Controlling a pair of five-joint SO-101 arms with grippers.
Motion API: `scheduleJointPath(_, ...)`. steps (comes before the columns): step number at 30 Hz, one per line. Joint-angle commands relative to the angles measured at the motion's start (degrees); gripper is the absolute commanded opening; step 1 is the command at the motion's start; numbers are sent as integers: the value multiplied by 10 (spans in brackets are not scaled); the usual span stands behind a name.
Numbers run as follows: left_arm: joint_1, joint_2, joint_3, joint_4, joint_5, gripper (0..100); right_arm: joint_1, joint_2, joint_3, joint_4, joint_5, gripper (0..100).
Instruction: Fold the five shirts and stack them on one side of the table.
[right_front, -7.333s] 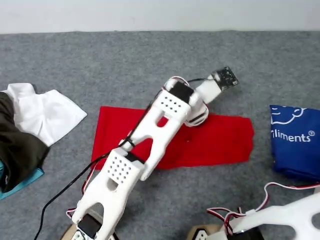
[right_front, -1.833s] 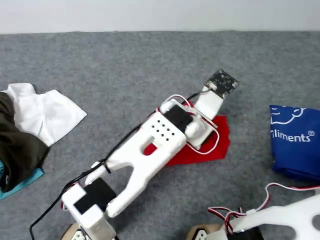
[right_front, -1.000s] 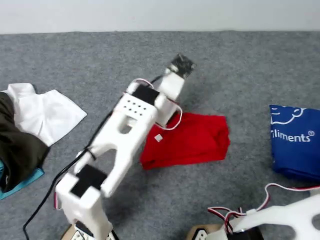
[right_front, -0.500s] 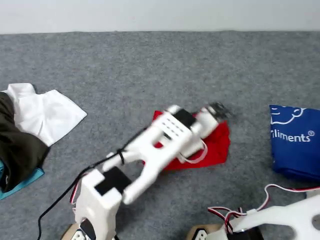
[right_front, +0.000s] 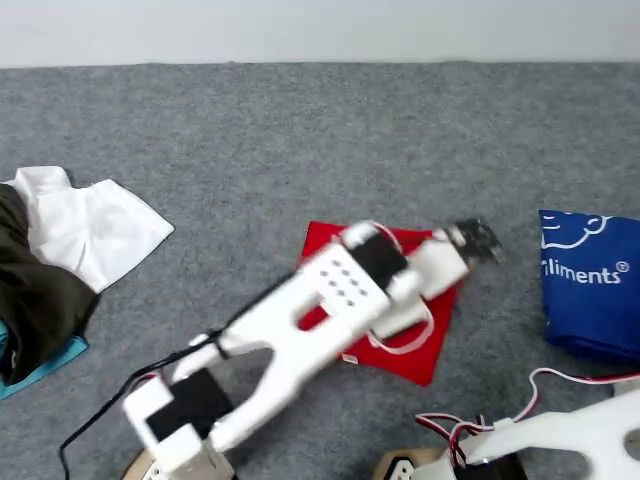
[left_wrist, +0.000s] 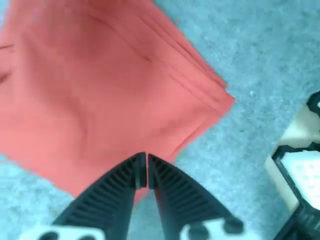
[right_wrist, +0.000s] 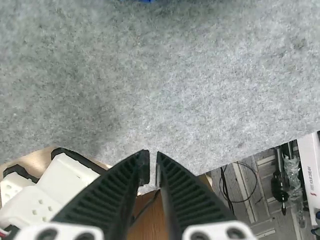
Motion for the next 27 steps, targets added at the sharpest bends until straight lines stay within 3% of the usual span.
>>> scheduleJointPath(1, -60, -74, -8, 9, 0, 13, -4, -29, -60, 23, -26, 41)
scheduleJointPath(8, -197, -141, -8, 62, -4, 13, -157, -59, -72, 27, -106, 41)
scheduleJointPath(16, -414, -204, -8, 89, -11, 13, -446, 12, -78, 23, -257, 41)
scheduleJointPath(20, -488, -234, -8, 91, -40, 13, -567, 87, -111, 11, -310, 47)
scheduleJointPath(27, -587, -252, -8, 72, -85, 13, -641, 241, -178, -78, -345, 162)
